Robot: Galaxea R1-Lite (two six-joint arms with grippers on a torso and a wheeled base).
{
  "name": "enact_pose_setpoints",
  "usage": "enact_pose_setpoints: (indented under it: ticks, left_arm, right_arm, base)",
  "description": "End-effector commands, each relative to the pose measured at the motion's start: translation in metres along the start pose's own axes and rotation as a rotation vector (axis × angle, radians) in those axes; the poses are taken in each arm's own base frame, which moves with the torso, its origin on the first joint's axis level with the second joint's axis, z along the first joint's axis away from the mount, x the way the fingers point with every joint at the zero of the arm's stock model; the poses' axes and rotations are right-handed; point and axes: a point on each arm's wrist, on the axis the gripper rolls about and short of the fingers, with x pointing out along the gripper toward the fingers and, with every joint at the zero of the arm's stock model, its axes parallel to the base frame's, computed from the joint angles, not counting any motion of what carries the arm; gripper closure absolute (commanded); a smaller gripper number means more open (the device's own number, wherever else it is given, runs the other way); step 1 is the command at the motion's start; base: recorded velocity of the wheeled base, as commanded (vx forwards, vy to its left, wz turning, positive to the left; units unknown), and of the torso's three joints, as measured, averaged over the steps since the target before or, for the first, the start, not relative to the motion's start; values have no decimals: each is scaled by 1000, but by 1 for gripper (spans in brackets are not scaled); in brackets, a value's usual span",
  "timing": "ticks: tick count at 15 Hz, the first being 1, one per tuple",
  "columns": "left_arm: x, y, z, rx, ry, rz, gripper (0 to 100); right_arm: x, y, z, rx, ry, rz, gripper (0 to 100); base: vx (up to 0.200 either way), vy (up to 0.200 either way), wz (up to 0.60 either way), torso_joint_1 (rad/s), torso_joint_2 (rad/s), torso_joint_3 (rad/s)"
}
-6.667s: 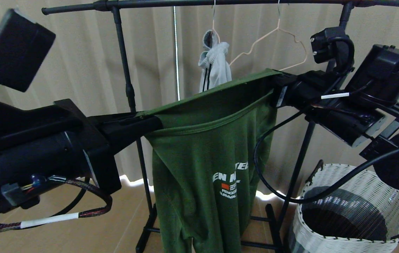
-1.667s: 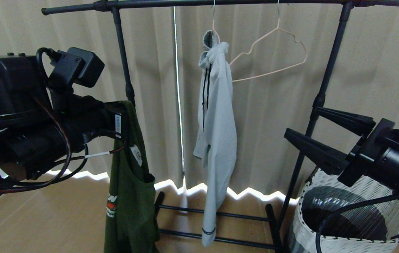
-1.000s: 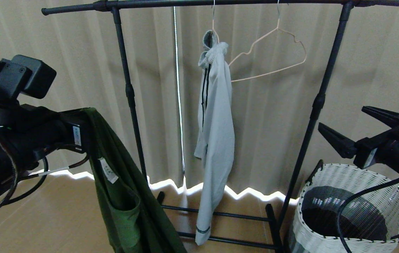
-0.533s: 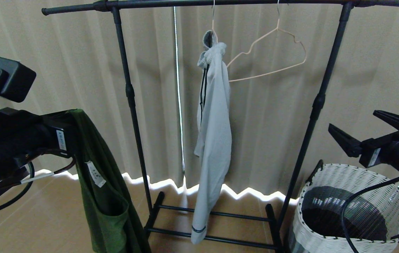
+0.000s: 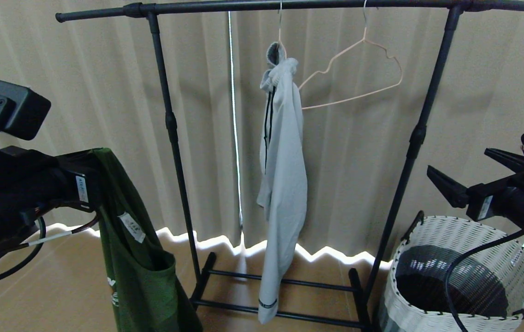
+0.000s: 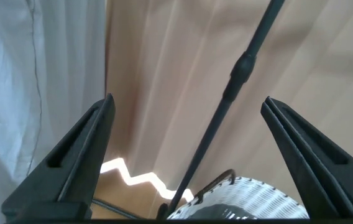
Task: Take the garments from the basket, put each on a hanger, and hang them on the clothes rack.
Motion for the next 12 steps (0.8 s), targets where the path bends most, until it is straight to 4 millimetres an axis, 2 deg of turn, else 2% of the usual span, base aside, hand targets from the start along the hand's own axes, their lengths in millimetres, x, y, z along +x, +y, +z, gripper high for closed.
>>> enact_pose_setpoints:
  ticks: [1, 4, 6, 9, 12]
  left_arm:
    - [0, -1, -3, 2, 7, -1, 100]
    - [-1, -1, -4, 7, 12, -2, 100]
    - [-1, -1, -5, 9, 15, -3, 100]
    - [-2, -1, -7, 10, 20, -4, 100]
    - [-3, -2, -9, 12, 25, -5, 100]
  right_arm:
    - [1, 0, -1, -1, 4, 2, 0]
    - [2, 0, -1, -1, 4, 2, 0]
    - [1, 1, -2, -1, 7, 2, 0]
    - [2, 1, -3, -3, 11, 3, 0]
    - [6, 1, -6, -4, 28, -1, 0]
  base:
    - [0, 0, 0, 110, -290, -188]
    - [0, 0, 0, 168, -162, -245]
    - [0, 0, 0, 176, -608, -259]
    - [0, 0, 0, 54, -559, -258]
    - [0, 0, 0, 297, -484, -250]
